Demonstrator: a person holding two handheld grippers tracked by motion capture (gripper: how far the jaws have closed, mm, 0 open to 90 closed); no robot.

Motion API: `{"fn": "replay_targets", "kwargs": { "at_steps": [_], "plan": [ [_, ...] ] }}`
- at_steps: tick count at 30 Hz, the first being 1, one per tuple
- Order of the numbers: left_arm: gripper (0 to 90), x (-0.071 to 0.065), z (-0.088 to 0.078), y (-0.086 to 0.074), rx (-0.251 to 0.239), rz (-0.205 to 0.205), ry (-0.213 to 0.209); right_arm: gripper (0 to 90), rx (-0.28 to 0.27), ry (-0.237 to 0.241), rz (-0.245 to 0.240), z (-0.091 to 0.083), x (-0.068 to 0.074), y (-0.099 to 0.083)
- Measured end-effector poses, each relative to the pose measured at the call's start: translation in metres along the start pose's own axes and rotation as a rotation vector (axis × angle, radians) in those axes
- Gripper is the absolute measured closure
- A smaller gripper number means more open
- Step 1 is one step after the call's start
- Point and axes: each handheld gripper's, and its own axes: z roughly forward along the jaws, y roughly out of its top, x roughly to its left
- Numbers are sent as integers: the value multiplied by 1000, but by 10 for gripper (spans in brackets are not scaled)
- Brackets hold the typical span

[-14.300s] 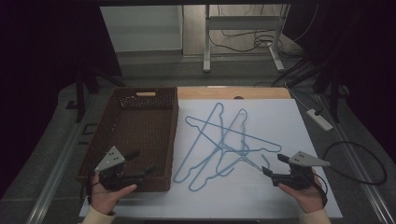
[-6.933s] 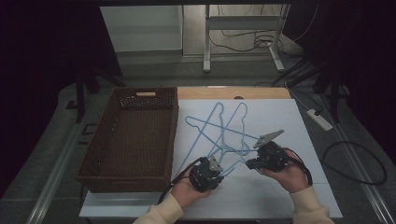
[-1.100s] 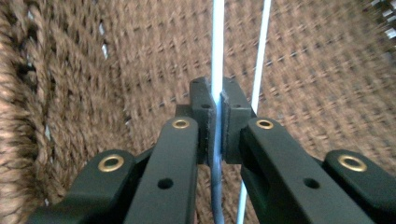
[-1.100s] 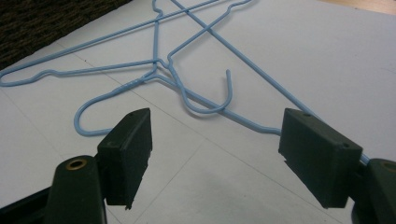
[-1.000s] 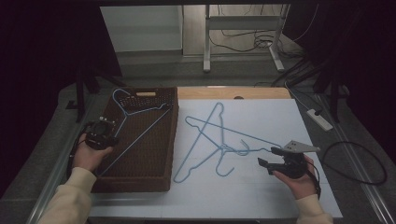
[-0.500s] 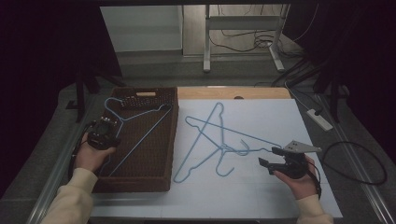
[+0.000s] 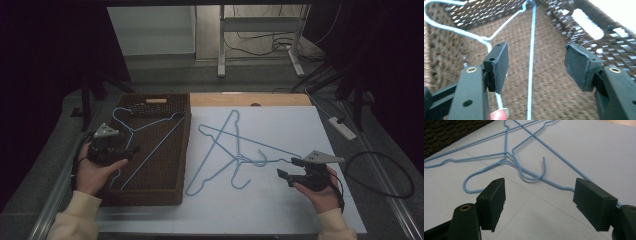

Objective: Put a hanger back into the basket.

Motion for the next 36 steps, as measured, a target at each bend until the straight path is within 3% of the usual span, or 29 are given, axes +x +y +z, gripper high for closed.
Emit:
{"fn": "replay_targets", "kwargs": {
  "at_steps": [1,2,6,23,29,36],
  "plan": [
    [367,0,0,0,0,0,0,267,0,0,0,0,0,0],
    [364,-6,-4,-1,-23,3,-36,267,2,1,-1,0,0,0],
    [360,-17,-8,-2,-52,27,-69,267,8,3,-2,0,0,0],
    [355,-48,-7,-15,-153,92,-187,264,8,13,-11,-1,2,-1],
    [354,-60,-2,-17,-152,115,-227,263,12,15,-21,-3,5,0],
    [352,-68,3,-17,-145,129,-237,264,27,16,-40,-2,6,0]
  ]
}}
